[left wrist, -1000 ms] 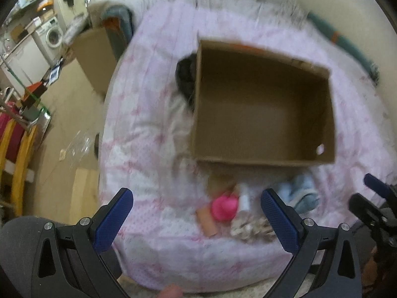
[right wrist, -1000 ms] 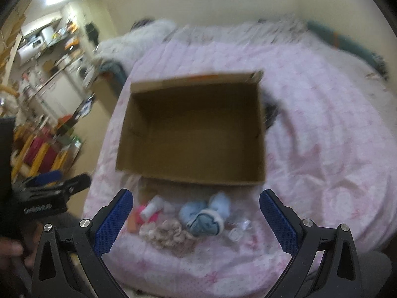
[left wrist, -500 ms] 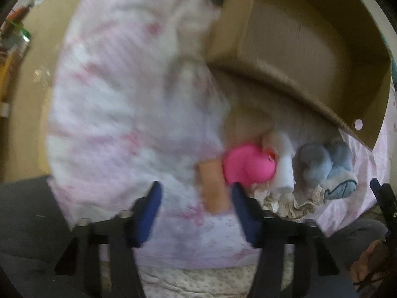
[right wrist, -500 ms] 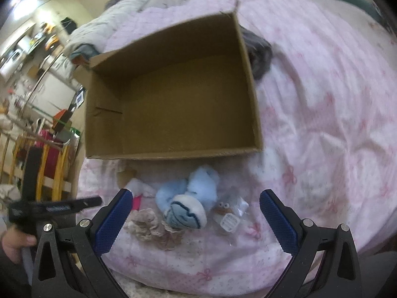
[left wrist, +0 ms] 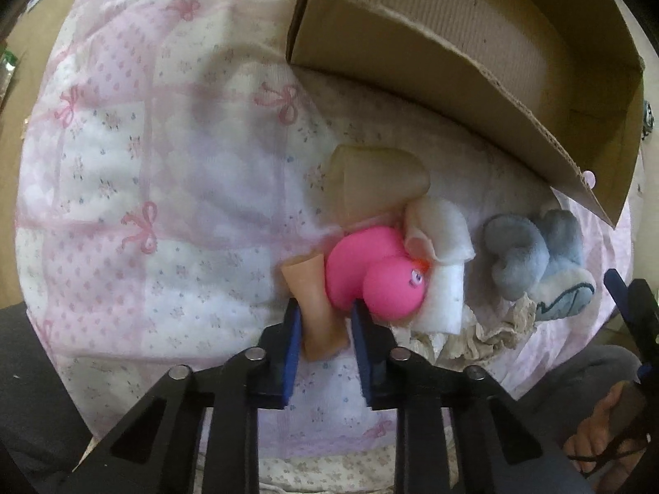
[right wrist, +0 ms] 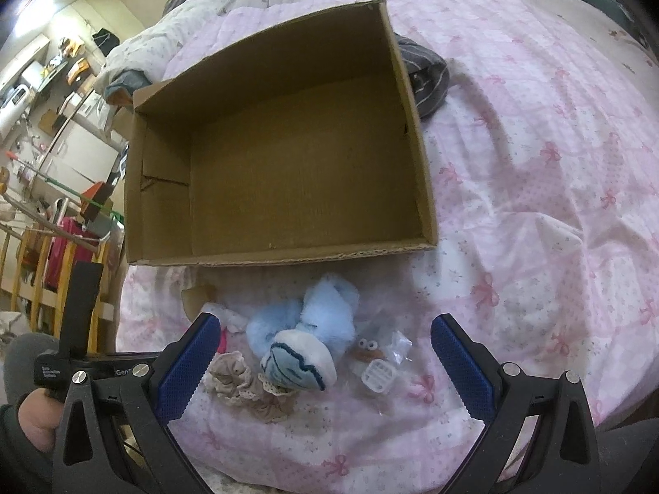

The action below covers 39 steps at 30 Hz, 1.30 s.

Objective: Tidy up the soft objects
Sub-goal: 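Grasp the tan tube with the left gripper while the right grasps the blue plush, then carry the tube and blue plush into the box and open both grippers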

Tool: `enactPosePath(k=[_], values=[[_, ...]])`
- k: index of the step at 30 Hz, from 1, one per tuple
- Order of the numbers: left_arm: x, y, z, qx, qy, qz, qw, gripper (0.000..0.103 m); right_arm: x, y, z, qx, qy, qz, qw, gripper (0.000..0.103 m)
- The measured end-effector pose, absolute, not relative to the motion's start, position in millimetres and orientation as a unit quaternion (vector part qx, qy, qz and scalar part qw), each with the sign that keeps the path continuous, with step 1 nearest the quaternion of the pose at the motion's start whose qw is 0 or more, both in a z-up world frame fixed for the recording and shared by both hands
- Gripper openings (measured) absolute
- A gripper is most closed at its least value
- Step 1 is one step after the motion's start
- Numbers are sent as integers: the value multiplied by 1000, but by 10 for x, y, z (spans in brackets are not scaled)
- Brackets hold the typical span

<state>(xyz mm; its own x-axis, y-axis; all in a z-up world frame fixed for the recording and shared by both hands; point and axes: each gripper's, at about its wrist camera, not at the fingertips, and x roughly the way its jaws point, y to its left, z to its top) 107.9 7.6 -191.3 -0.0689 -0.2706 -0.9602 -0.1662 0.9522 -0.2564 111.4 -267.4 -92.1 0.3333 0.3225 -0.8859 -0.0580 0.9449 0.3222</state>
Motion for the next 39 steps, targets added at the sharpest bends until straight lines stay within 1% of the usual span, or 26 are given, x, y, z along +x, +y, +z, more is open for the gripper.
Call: enactPosePath(k=[2,4,8,10,12,14,15,16,17,19,20,23,26,34,39], values=[[1026,61,-1988,-149,731,-38,665,12,1129,-2656,-940,117,569,122,805,103],[966,36,-2045,-143,730,-34,668,8,1140,-2677,-972,131,575,129,797,103],[901,-45,-2091,-141,727,-37,671,6,1168,-2712,-1096,175,599,152,767,103],[909,-44,-1977,-142,726,-38,672,6,1173,-2700,-1164,189,610,161,752,103],[955,-51,-1895,-138,722,-39,677,5,1177,-2655,-1229,187,621,172,742,94],[913,-39,-1789,-130,718,-39,683,5,1185,-2572,-1307,179,635,179,730,76],[896,-50,-1756,-125,716,-39,685,5,1190,-2523,-1351,172,643,181,724,73],[881,-65,-1742,-125,715,-40,687,5,1192,-2475,-1410,166,652,184,716,67],[861,-66,-1700,-125,713,-42,688,5,1189,-2437,-1455,164,659,187,710,53],[878,-3,-1580,-129,709,-43,692,5,1186,-2384,-1500,154,665,190,705,39],[873,9,-1549,-131,707,-43,694,5,1160,-2382,-1494,151,662,189,709,35],[822,54,-1398,-140,693,-40,706,5,1137,-2395,-1364,151,637,198,730,30],[840,128,-1311,-145,680,-38,718,5,1101,-2445,-1249,157,619,208,740,28],[752,232,-929,-147,629,-44,762,5,981,-2408,-952,171,580,256,754,28],[734,233,-652,-132,595,-52,791,5,855,-2305,-769,157,557,292,762,28]])
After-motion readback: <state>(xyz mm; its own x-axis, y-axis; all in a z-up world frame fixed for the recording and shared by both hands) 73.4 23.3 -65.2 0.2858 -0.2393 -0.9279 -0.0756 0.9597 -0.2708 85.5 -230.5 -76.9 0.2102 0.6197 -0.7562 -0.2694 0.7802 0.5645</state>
